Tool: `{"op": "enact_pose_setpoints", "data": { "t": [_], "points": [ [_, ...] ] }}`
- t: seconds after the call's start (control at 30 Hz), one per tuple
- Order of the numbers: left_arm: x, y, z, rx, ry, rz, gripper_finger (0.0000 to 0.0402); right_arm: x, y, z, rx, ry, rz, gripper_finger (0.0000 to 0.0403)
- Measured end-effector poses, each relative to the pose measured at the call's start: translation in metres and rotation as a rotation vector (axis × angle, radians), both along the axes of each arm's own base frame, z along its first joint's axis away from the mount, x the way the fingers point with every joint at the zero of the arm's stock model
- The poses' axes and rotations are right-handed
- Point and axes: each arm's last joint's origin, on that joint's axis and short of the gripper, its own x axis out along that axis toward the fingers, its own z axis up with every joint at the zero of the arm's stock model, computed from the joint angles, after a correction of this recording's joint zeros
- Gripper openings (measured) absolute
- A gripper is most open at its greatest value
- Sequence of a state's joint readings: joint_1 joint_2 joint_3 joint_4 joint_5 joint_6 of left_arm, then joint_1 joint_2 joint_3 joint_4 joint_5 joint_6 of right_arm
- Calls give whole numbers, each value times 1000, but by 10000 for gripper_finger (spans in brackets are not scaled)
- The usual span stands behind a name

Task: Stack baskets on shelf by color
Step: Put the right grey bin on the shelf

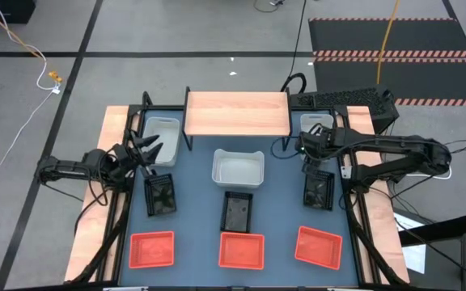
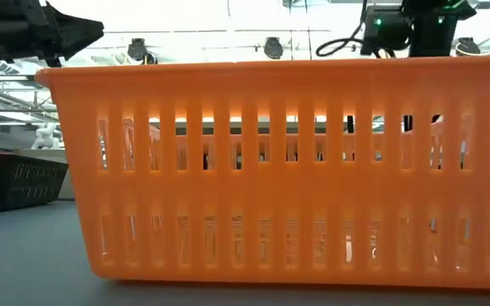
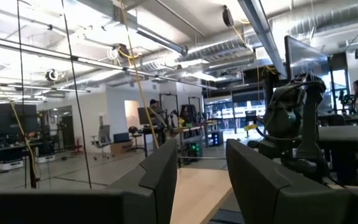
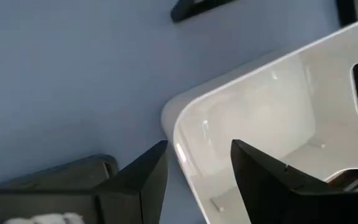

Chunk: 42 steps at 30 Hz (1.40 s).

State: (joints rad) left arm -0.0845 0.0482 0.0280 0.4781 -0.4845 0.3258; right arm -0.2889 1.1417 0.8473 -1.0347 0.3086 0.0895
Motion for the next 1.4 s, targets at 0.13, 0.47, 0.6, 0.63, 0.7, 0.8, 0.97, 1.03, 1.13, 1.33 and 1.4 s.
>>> {"op": "enact_pose_setpoints", "data": {
  "t": [0.13,0.47,0.6,0.63,0.7,0.8,0.97,1.03,1.13,1.33,1.4],
  "points": [
    [3,0,-2,-36,18,8,141,-6,-4,-21,45,3,-15,169],
    [17,5,-9,-160,97,103,140,-7,-10,-21,92,-23,-19,101],
    [25,8,3,-188,114,98,140,-7,-14,-23,116,-26,-24,24],
    [28,8,10,-187,111,94,140,-7,-15,-22,115,-28,-27,13],
    [33,7,27,-181,110,69,140,-9,-15,-19,114,-35,-47,9],
    [45,6,53,-190,163,24,140,-11,-15,-3,77,-66,-113,9],
    [69,5,87,-210,386,23,140,-15,-14,49,38,-125,-166,3],
    [78,3,92,-234,475,23,140,-14,-14,77,-5,-179,-161,2],
    [91,0,90,-256,580,19,140,-13,-13,117,-88,-229,-131,2],
    [105,0,80,-253,656,40,140,14,-22,189,-153,-420,-10,1],
    [106,1,79,-241,666,51,140,33,-26,202,-146,-444,60,1]
  ]
}}
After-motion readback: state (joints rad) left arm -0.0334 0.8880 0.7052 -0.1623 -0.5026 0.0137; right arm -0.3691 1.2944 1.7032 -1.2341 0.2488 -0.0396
